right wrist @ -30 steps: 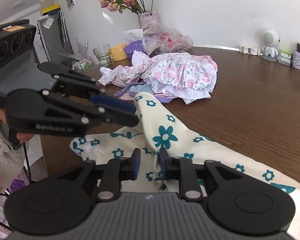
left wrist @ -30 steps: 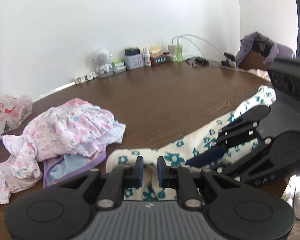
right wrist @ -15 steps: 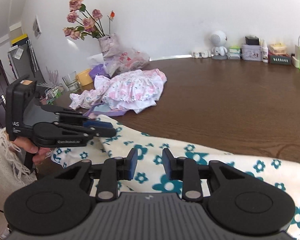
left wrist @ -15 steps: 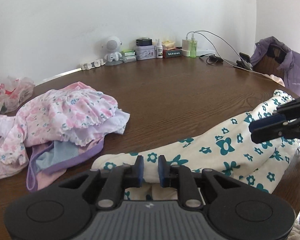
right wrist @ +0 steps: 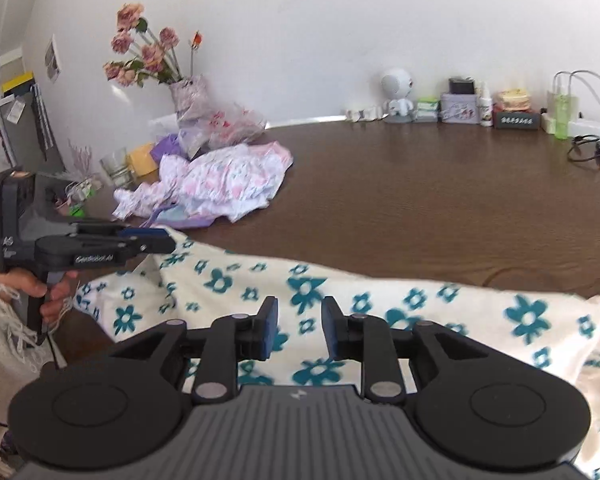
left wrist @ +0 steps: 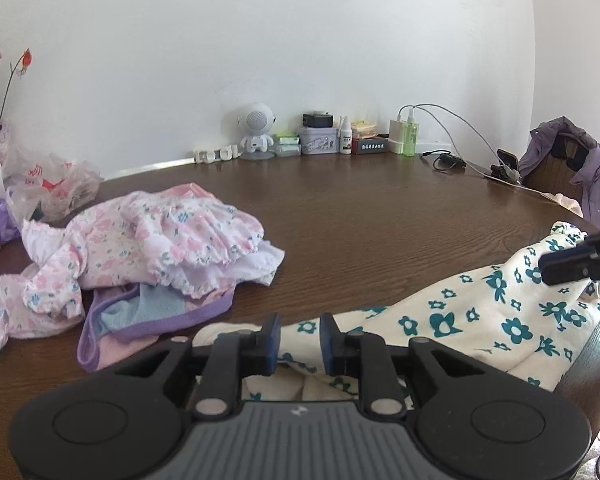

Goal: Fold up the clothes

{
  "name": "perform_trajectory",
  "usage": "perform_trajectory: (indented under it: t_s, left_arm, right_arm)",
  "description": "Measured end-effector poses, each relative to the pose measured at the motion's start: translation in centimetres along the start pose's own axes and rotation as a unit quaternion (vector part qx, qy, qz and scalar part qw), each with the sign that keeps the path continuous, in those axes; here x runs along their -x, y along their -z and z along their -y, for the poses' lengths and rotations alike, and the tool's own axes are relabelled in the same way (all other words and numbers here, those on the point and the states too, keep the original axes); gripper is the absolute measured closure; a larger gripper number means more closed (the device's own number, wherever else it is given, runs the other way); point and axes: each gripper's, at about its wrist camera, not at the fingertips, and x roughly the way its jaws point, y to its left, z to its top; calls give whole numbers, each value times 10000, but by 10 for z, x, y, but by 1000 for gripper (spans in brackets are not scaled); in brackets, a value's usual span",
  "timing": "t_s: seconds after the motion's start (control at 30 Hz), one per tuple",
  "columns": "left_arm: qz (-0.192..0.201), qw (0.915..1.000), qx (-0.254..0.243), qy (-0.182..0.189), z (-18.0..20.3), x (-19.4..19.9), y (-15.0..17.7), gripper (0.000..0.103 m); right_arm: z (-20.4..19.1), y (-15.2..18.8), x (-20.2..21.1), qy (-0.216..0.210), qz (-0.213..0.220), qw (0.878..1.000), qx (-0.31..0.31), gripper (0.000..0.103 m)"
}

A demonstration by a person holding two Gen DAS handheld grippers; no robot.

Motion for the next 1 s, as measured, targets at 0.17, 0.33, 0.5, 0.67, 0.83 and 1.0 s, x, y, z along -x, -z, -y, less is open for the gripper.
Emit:
perform_trajectory:
  t_s: [0.17, 0.33, 0.5, 0.67, 0.83, 1.0]
  left_arm:
    - [-313, 9988, 64, -379, -3, -16, 2, 78]
    - [-259, 9972, 618, -335, -16, -15, 14, 77]
    - [-238, 9953, 776, -532, -13, -15, 15, 76]
    - [-105, 9938, 834, -731, -9, -9, 14, 78]
    - [122, 9948, 449, -907, 1, 1, 5, 79]
    - [-219, 9938, 590, -920, -7, -15, 8, 82]
  right_arm:
    - [49, -11, 2, 992, -97, 9948, -198, 62]
    - [108, 18, 19, 1431, -25, 9841, -1054, 74]
    - [127, 39, 32, 1623, 33, 9813, -1036, 102]
    - [129, 39, 48, 1565, 156, 9805, -1182, 98]
    - [118, 33, 68, 1618, 387, 9809, -1010, 73]
    - [122, 39, 63, 1889, 167, 9782, -845, 68]
